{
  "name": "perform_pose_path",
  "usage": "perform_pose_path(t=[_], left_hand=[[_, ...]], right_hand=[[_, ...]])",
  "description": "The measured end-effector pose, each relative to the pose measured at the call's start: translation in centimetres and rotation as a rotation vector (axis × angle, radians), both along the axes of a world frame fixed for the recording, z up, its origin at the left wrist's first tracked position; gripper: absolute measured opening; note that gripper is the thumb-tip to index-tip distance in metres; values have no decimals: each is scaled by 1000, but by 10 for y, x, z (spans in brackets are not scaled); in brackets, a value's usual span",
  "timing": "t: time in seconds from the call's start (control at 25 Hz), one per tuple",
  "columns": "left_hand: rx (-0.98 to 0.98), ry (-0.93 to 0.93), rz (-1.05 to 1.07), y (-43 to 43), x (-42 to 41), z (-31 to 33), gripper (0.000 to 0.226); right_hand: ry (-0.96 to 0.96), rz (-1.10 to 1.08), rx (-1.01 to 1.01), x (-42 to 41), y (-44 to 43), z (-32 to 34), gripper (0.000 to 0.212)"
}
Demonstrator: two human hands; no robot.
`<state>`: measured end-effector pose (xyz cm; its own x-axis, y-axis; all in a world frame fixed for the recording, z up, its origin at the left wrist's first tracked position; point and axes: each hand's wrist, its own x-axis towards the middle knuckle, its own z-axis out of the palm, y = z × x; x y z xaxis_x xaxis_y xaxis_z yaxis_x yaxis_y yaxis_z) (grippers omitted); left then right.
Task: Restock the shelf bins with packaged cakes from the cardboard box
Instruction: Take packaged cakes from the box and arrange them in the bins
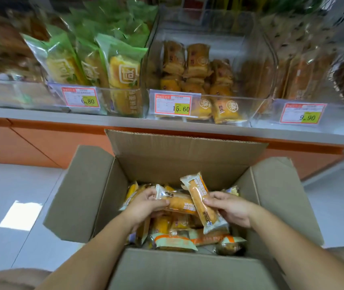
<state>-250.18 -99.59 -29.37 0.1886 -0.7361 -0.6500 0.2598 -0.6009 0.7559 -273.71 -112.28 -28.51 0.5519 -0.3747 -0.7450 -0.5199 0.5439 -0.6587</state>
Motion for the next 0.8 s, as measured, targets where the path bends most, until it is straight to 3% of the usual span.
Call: perform_pose_path(t=[0.08, 0.2, 0.28, 0.4, 0.52, 0.64, 0.8], left_hand=[[-19, 60, 43, 2, -2, 8, 24], [-40, 154, 153, 0, -9, 15, 14], [-69, 189, 196, -2, -15, 20, 15], [-144, 95, 141, -8, -19, 36, 18], [-225, 5, 54, -17, -23, 63, 19], [-348, -116, -84, -29, -33, 100, 21], [-531, -363, -198, -51, -58, 154, 20]], right_hand=[[-46, -37, 40, 2, 4, 11, 73], [-85, -37, 102, 1, 13, 28, 46], [-73, -27, 51, -2, 15, 38, 55], [157, 184, -393, -8, 12, 66, 68], [233, 230, -704, -18, 7, 113, 54], [107, 54, -814, -31, 5, 156, 40], [-99, -351, -859, -52, -9, 205, 46]])
